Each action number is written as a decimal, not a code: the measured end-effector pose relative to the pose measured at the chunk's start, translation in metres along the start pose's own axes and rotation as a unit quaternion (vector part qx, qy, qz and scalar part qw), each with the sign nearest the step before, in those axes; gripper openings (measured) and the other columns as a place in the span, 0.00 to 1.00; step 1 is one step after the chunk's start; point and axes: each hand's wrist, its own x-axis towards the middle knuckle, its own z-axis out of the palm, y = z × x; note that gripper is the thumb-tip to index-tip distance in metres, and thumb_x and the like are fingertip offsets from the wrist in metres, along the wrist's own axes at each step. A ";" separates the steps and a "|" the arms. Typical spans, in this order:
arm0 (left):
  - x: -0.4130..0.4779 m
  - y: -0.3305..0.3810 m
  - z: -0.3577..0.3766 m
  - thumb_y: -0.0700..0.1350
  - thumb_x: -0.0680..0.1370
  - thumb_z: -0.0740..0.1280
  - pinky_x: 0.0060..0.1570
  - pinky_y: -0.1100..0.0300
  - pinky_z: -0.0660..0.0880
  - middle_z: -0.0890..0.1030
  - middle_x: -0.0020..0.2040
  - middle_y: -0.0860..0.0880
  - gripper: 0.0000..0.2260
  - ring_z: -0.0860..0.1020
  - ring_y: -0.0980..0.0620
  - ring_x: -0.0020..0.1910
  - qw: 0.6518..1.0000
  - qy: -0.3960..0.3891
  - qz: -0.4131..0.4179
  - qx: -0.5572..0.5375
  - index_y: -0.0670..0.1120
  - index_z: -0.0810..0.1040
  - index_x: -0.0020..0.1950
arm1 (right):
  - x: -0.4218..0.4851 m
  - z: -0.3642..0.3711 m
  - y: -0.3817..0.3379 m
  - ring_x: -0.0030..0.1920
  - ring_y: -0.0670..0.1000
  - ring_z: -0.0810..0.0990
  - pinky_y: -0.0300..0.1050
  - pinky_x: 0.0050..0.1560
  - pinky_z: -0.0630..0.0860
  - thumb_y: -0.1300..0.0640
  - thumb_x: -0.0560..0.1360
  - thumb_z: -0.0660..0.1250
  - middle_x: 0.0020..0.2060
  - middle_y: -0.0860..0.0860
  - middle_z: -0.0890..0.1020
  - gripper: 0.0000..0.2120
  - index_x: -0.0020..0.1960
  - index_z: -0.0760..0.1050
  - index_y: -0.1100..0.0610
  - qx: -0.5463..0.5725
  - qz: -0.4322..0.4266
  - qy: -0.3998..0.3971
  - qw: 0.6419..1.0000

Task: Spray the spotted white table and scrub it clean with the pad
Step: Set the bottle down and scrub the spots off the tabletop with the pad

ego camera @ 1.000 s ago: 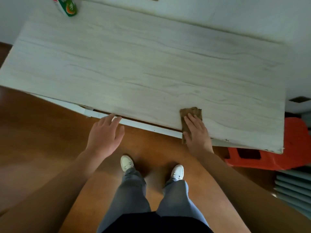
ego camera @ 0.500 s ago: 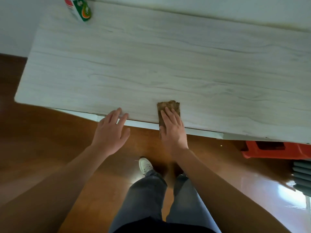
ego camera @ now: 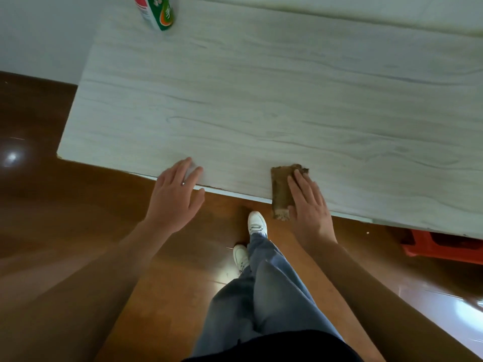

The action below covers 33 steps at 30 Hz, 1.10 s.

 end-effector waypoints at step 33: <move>0.028 -0.191 -0.016 0.54 0.84 0.59 0.75 0.42 0.66 0.68 0.79 0.41 0.24 0.65 0.41 0.78 0.997 0.064 0.049 -0.009 0.45 0.70 0.77 | 0.068 0.053 -0.173 0.78 0.57 0.57 0.58 0.75 0.63 0.57 0.81 0.52 0.78 0.55 0.62 0.26 0.78 0.62 0.58 0.011 0.085 -0.008 0.996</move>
